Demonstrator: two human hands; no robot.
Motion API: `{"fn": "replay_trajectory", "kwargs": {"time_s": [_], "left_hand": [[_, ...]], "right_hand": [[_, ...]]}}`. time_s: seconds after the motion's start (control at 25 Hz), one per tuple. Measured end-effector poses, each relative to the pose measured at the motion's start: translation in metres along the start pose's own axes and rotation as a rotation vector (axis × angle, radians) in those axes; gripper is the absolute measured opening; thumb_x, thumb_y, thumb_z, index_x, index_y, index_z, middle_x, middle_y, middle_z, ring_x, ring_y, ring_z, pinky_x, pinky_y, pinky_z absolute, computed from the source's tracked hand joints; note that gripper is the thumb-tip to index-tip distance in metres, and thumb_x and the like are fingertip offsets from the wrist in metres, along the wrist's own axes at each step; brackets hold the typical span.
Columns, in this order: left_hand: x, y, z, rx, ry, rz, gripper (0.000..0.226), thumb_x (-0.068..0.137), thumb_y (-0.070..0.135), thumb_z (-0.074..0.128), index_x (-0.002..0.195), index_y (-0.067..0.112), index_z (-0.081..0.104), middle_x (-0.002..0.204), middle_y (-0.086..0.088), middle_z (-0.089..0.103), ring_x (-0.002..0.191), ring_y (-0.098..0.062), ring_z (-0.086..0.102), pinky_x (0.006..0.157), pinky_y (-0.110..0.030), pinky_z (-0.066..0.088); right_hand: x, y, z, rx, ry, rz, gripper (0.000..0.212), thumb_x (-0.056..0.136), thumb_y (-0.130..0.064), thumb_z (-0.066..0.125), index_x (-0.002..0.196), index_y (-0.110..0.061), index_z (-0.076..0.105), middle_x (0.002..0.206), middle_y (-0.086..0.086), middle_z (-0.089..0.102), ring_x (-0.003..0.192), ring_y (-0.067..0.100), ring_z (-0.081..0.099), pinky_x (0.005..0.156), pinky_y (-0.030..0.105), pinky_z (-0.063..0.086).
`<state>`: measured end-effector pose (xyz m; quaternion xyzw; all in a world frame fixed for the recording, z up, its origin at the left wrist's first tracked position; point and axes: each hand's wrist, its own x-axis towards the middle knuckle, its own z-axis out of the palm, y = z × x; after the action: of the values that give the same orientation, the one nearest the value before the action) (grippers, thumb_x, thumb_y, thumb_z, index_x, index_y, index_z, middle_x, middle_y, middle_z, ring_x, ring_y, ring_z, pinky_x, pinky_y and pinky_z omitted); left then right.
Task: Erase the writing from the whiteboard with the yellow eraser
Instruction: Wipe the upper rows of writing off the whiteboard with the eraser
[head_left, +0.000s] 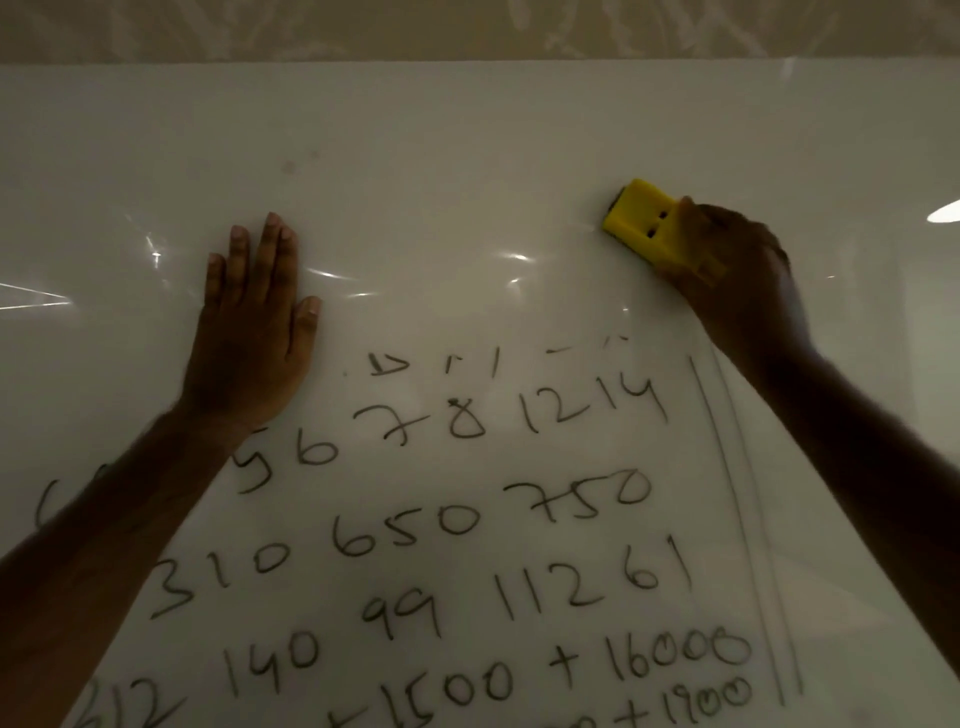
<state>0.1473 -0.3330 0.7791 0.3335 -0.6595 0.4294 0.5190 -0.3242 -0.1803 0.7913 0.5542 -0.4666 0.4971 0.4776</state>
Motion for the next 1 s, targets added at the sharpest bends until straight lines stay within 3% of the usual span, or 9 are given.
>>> {"fn": "replay_trajectory", "kwargs": {"time_s": [0.24,0.4,0.48,0.6,0.72,0.84,0.92,1.0], "left_hand": [[-0.001,0.000,0.000,-0.028,-0.005,-0.004,0.071,0.113,0.041,0.025,0.173,0.006,0.012,0.181,-0.015,0.009,0.167,-0.042,0.006,0.135,-0.057,0.006],[-0.001,0.000,0.001,-0.021,0.022,-0.003,0.069,0.113,0.038,0.027,0.172,0.005,0.014,0.181,-0.016,0.013,0.166,-0.044,0.010,0.134,-0.058,0.008],[-0.001,0.001,0.001,-0.011,0.029,-0.012,0.069,0.113,0.038,0.027,0.172,0.005,0.015,0.181,-0.016,0.013,0.166,-0.043,0.010,0.134,-0.058,0.008],[-0.001,0.001,0.000,-0.009,0.026,-0.006,0.069,0.113,0.038,0.027,0.172,0.006,0.014,0.181,-0.015,0.013,0.166,-0.042,0.010,0.135,-0.057,0.008],[-0.001,-0.001,0.002,-0.015,0.029,0.009,0.069,0.113,0.039,0.027,0.172,0.006,0.015,0.181,-0.016,0.013,0.166,-0.043,0.011,0.134,-0.057,0.008],[-0.002,-0.006,0.002,-0.007,0.036,0.035,0.070,0.113,0.040,0.027,0.172,0.004,0.016,0.181,-0.016,0.014,0.166,-0.044,0.011,0.134,-0.058,0.009],[-0.002,-0.007,0.002,-0.003,0.040,0.041,0.070,0.113,0.040,0.027,0.172,0.004,0.017,0.180,-0.017,0.015,0.166,-0.044,0.012,0.134,-0.057,0.009],[-0.001,-0.004,0.003,0.005,0.051,0.030,0.069,0.113,0.039,0.028,0.172,0.005,0.017,0.181,-0.015,0.015,0.166,-0.043,0.012,0.135,-0.056,0.008]], "right_hand": [[-0.081,-0.022,-0.003,0.053,-0.058,-0.182,0.060,0.100,-0.040,0.067,0.152,-0.012,0.053,0.144,0.013,0.061,0.127,0.030,0.053,0.110,0.029,0.039],[-0.069,0.016,-0.016,-0.040,-0.066,-0.040,0.065,0.099,-0.044,0.067,0.154,-0.014,0.050,0.146,0.016,0.058,0.127,0.039,0.053,0.106,0.047,0.046],[-0.040,0.017,-0.015,-0.043,-0.031,0.019,0.067,0.099,-0.046,0.063,0.155,-0.015,0.048,0.146,0.017,0.057,0.124,0.043,0.054,0.103,0.048,0.046],[-0.015,-0.021,0.010,0.003,-0.026,-0.032,0.067,0.098,-0.050,0.054,0.155,-0.014,0.048,0.147,0.014,0.057,0.124,0.039,0.053,0.107,0.038,0.041],[-0.041,-0.066,0.024,0.119,-0.046,-0.172,0.059,0.098,-0.042,0.063,0.148,-0.010,0.057,0.144,0.012,0.062,0.128,0.027,0.051,0.114,0.018,0.030],[-0.075,-0.069,0.009,0.122,-0.150,-0.326,0.057,0.097,-0.038,0.064,0.147,-0.010,0.059,0.143,0.008,0.063,0.127,0.022,0.053,0.111,0.026,0.038],[-0.073,-0.050,-0.002,0.072,-0.151,-0.315,0.055,0.096,-0.031,0.069,0.147,-0.011,0.058,0.143,0.009,0.064,0.126,0.022,0.053,0.109,0.030,0.041],[-0.058,-0.041,0.000,0.037,-0.107,-0.258,0.057,0.096,-0.030,0.073,0.147,-0.012,0.056,0.142,0.012,0.064,0.125,0.025,0.052,0.110,0.024,0.035]]}}
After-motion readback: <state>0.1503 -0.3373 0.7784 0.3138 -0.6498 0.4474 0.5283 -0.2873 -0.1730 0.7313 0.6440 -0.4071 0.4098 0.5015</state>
